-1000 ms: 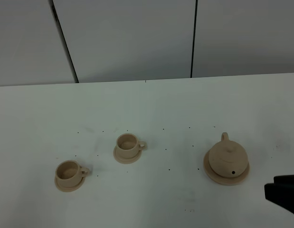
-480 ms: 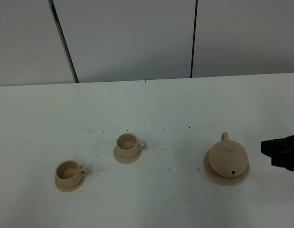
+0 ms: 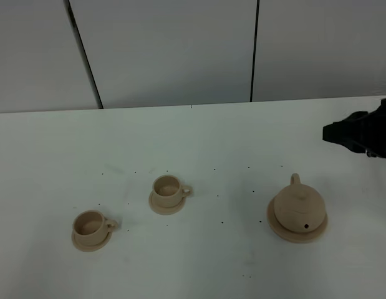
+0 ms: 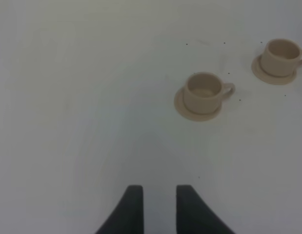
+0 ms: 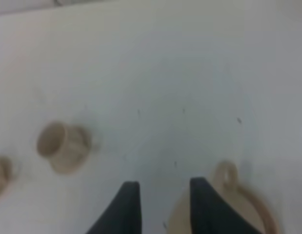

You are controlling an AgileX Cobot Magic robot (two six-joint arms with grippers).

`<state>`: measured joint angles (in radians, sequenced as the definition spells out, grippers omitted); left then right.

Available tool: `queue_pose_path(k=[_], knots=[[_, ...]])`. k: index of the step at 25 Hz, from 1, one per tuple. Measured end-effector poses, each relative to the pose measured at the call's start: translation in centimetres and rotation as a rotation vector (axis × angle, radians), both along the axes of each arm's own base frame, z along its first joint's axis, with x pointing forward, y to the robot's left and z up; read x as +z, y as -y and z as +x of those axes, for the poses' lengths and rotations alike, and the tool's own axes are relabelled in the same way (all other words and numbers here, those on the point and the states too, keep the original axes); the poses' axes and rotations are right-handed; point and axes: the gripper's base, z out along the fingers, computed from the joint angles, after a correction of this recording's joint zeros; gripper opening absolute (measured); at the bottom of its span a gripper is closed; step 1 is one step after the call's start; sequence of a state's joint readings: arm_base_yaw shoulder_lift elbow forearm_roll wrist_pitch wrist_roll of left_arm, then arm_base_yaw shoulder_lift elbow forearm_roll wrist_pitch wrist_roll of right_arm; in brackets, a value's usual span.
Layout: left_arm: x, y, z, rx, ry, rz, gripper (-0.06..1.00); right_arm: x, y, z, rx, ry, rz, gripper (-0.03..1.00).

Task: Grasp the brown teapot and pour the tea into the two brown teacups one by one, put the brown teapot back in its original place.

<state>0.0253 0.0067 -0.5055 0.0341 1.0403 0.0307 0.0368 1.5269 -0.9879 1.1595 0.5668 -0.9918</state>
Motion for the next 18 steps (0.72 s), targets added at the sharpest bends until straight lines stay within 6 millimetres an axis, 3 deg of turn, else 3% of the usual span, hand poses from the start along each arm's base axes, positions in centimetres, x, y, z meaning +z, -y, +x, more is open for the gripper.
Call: queue_pose_path(k=[9,18], knots=[[0.0,0.0,0.0,0.0,0.0,0.0,0.24,-0.3,-0.2,6.3,0.054,-0.195,-0.054,0.28],[0.0,0.0,0.0,0.0,0.0,0.0,0.24,-0.1,0.3,9.7,0.159,-0.244,-0.239,0.33]])
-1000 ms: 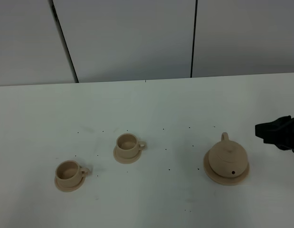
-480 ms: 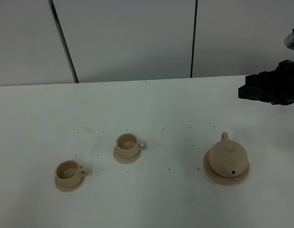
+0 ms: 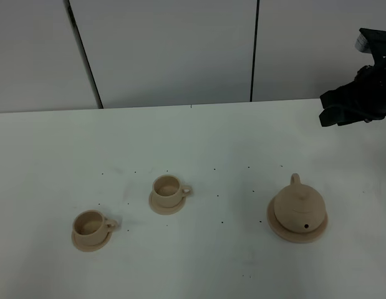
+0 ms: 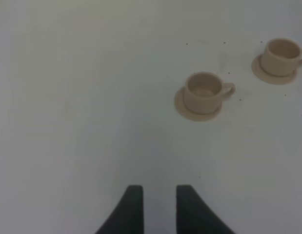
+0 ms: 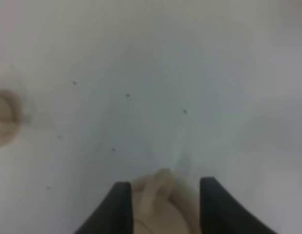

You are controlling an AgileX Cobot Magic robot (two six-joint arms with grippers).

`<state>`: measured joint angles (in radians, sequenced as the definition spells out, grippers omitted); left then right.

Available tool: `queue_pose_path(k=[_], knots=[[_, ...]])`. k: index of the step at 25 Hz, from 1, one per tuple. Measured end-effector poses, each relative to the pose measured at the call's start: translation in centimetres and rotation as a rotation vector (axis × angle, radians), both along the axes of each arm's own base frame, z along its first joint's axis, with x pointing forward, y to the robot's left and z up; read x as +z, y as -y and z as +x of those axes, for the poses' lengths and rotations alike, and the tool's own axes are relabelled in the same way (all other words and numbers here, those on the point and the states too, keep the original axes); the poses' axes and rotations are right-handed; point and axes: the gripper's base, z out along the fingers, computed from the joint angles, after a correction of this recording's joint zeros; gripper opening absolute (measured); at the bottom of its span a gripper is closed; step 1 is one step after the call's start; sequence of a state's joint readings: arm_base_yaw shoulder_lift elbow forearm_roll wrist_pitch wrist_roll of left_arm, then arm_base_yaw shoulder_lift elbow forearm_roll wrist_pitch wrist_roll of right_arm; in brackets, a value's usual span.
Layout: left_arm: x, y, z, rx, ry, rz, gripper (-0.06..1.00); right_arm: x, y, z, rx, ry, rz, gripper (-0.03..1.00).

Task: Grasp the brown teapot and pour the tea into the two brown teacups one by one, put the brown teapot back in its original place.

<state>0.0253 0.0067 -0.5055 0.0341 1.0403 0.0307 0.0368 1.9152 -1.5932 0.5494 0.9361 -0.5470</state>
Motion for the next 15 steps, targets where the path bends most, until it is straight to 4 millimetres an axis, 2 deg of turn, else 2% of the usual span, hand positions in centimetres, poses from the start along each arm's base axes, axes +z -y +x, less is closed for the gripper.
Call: queue_pose_path(k=[9,15], knots=[[0.0,0.0,0.0,0.0,0.0,0.0,0.24,-1.7,0.0,2.1,0.181,0.007,-0.113,0.33],[0.0,0.0,0.0,0.0,0.0,0.0,0.24,-3.7,-2.0,3.0,0.353,0.028,-0.207,0.33]])
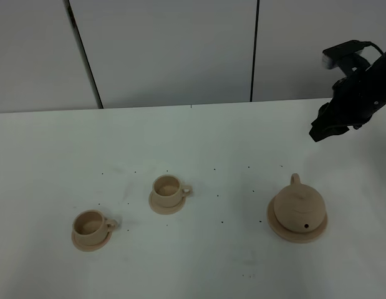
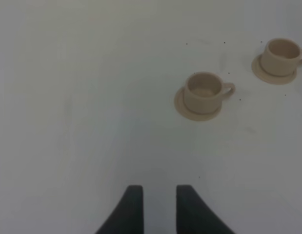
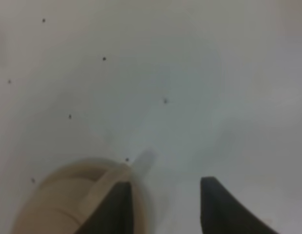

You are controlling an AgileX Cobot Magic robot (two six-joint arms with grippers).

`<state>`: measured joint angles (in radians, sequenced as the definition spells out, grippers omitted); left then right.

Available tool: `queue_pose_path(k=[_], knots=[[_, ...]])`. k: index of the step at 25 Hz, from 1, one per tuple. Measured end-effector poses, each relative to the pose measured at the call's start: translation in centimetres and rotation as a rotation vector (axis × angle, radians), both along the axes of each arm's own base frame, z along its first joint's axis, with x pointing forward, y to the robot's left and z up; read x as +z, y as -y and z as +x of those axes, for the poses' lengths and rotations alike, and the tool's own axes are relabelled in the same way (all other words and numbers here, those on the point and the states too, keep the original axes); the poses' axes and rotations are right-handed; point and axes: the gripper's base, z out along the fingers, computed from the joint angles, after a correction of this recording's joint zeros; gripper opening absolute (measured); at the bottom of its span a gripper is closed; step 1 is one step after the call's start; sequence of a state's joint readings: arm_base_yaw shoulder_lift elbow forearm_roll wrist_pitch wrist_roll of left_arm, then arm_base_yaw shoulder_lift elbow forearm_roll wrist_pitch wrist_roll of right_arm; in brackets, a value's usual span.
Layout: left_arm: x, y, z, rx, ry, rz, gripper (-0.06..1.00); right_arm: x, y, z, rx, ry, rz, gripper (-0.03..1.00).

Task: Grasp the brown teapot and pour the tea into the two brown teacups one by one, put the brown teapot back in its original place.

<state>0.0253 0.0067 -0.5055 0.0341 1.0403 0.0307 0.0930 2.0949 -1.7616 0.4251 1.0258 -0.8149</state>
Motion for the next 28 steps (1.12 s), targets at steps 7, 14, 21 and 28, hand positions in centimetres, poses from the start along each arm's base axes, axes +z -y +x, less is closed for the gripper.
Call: queue_pose_path(k=[7,14,21,28], knots=[[0.0,0.0,0.0,0.0,0.0,-0.001,0.24,-1.0,-2.3,0.2,0.171,0.063,-0.115,0.33],[0.0,0.0,0.0,0.0,0.0,-0.001,0.24,-3.0,-5.4,0.2,0.356,0.124,-0.179,0.33],[0.0,0.0,0.0,0.0,0.0,-0.001,0.24,-4.8,-6.5,0.3,0.458,0.128,-0.219,0.33],[0.0,0.0,0.0,0.0,0.0,-0.001,0.24,-6.9,-6.5,0.5,0.491,0.096,-0.231,0.33]])
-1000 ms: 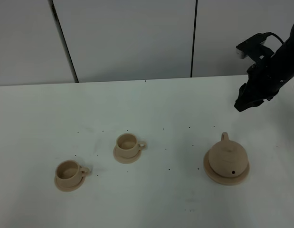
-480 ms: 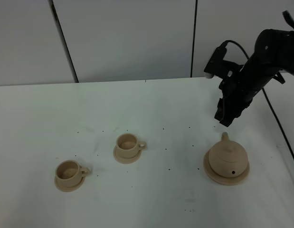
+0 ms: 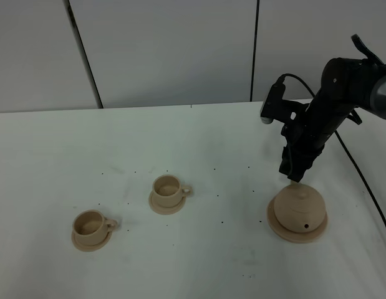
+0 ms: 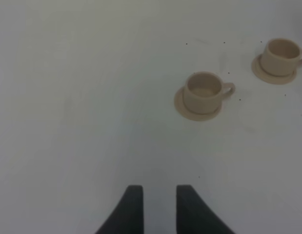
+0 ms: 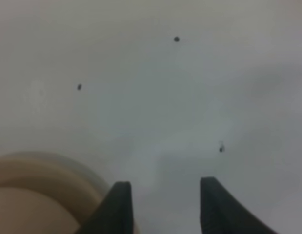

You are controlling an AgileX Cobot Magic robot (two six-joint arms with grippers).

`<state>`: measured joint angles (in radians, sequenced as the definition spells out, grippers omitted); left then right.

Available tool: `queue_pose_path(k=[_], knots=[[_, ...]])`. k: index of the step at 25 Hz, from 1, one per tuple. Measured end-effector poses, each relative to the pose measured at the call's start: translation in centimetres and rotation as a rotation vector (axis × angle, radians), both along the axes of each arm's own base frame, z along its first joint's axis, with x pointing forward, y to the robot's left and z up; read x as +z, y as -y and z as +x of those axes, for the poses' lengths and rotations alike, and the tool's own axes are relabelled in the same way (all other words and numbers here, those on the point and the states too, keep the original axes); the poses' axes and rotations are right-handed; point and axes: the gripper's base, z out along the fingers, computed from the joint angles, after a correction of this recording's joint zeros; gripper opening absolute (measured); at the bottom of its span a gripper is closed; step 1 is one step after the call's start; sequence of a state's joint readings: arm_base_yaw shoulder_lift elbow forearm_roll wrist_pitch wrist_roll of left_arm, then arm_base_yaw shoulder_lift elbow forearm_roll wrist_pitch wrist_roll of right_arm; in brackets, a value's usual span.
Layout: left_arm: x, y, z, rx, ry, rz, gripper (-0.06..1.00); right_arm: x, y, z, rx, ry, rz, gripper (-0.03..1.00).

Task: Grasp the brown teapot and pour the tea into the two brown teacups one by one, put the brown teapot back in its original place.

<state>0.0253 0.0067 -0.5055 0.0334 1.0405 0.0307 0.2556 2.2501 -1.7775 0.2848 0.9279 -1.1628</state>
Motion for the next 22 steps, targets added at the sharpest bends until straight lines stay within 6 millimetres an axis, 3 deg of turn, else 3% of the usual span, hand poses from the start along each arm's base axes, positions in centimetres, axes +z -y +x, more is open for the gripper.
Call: queue_pose_path(k=[22], knots=[[0.0,0.0,0.0,0.0,0.0,0.0,0.24,-0.3,0.3,-0.46,0.022,-0.051,-0.04,0.33]])
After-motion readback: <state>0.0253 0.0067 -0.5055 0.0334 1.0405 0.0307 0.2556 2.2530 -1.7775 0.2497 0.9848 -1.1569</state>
